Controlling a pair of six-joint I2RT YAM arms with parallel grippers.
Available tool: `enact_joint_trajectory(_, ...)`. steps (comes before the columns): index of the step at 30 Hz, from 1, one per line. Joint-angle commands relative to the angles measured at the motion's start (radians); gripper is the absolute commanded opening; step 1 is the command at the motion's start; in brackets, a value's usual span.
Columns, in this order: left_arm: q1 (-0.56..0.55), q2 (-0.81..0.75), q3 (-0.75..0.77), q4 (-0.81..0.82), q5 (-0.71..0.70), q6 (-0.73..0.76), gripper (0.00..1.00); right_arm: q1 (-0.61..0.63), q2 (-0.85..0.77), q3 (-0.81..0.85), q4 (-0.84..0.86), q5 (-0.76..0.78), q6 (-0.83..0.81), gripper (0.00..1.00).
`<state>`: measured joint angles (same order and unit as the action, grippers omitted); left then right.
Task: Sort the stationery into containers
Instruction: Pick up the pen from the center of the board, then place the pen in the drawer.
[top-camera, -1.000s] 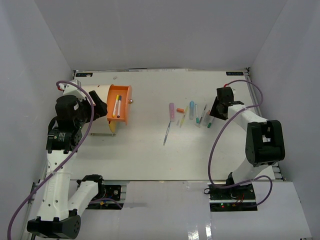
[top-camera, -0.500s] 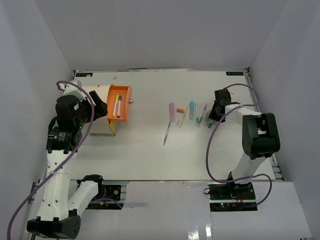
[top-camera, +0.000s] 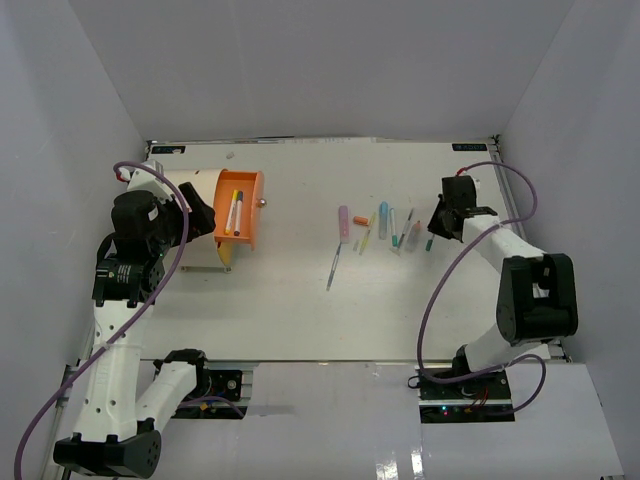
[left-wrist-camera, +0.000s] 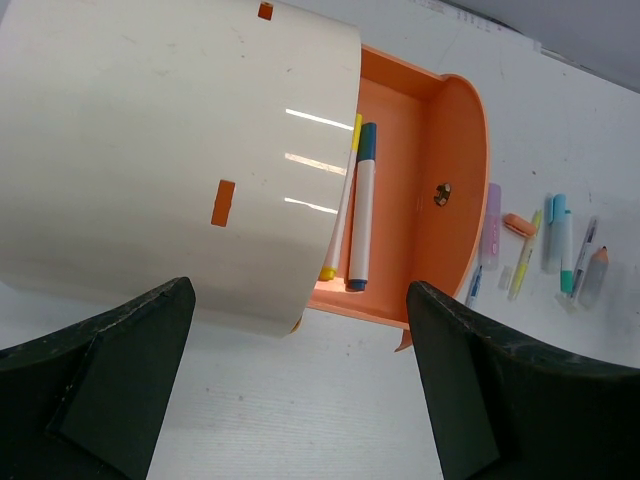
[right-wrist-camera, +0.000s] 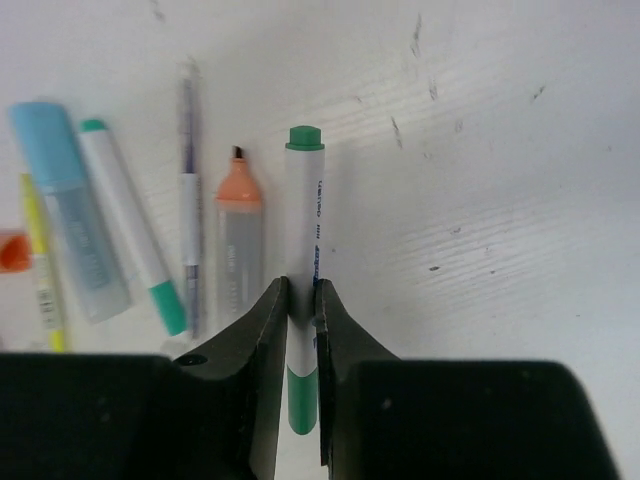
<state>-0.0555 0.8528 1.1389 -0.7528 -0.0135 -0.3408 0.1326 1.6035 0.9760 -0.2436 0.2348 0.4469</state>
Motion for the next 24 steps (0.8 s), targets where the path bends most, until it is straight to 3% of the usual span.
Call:
enact_joint_trajectory(1,-0.004,-0.012,0.025,-0.003,0.012,0.003,0.98,0.041,-0.132,0.064,-0.011,-0.067,-0.004,0.08)
enact_joint_trajectory(5,-0.004,-0.021,0.019,-0.002,0.012,0.003,0.98,0.149,-0.208,0.219,-0.066,-0.112,0.007,0.08)
enact_joint_trajectory(9,-0.006,-0.047,-0.001,0.003,0.012,0.006,0.98,0.355,-0.177,0.447,-0.088,-0.123,0.036,0.08)
enact_joint_trajectory(19,-0.006,-0.078,-0.019,0.007,0.012,0.014,0.98,0.659,0.105,0.877,0.000,-0.175,0.133,0.09)
enact_joint_trajectory(24,-0.007,-0.077,-0.025,0.004,0.012,0.008,0.98,0.755,0.194,0.944,0.072,-0.146,0.185,0.11)
